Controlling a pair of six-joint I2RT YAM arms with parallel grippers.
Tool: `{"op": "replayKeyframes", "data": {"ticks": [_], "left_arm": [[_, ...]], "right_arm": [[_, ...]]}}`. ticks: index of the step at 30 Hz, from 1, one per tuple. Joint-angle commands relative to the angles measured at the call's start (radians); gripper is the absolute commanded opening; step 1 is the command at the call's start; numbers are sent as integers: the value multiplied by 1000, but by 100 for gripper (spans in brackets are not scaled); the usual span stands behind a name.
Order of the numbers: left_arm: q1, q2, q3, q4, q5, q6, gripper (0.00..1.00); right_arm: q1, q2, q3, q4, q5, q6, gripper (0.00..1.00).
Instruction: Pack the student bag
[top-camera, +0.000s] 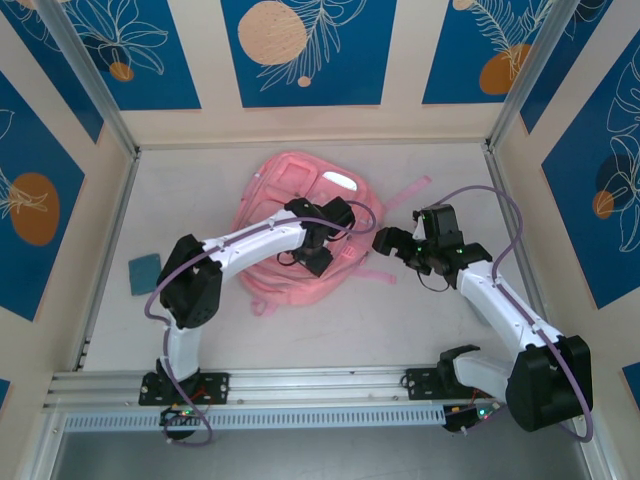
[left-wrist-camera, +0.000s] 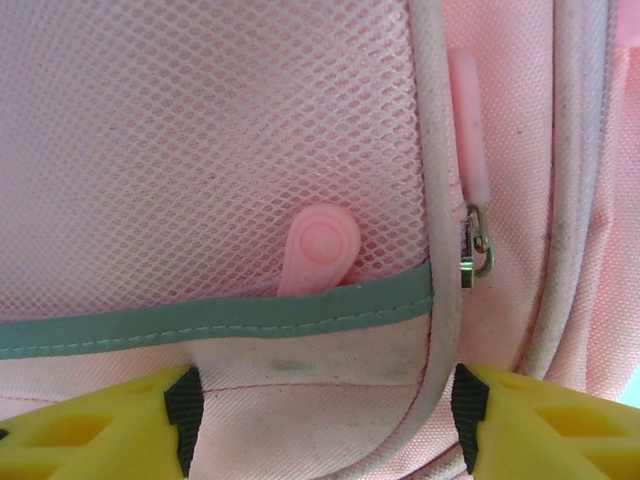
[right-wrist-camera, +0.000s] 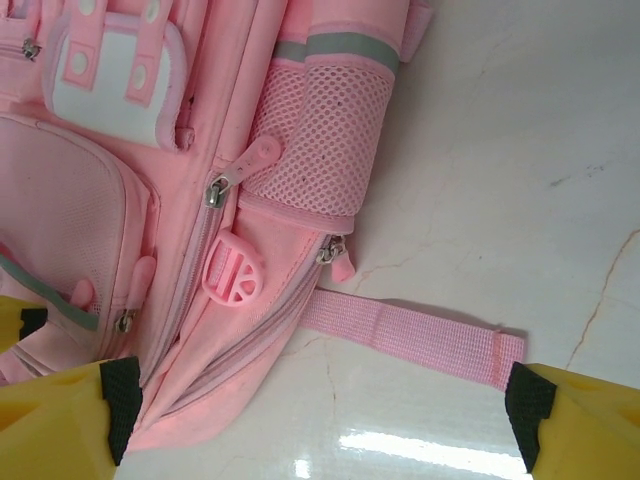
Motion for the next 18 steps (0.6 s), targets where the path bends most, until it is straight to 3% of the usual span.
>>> {"op": "replayKeyframes", "data": {"ticks": [1, 13, 15, 18], "left_arm": [[-8, -16, -10, -27, 6, 51, 71], [-8, -7, -28, 18, -128, 121, 68], [-8, -18, -19, 24, -142, 126, 61], [-8, -53, -5, 38, -168, 135, 37]], "right_arm": [[-4, 3, -9, 1, -31, 15, 95], [-1, 26, 14, 9, -49, 24, 94], [-2, 26, 15, 7, -48, 20, 94], [5, 35, 25, 9, -49, 0, 94]]}}
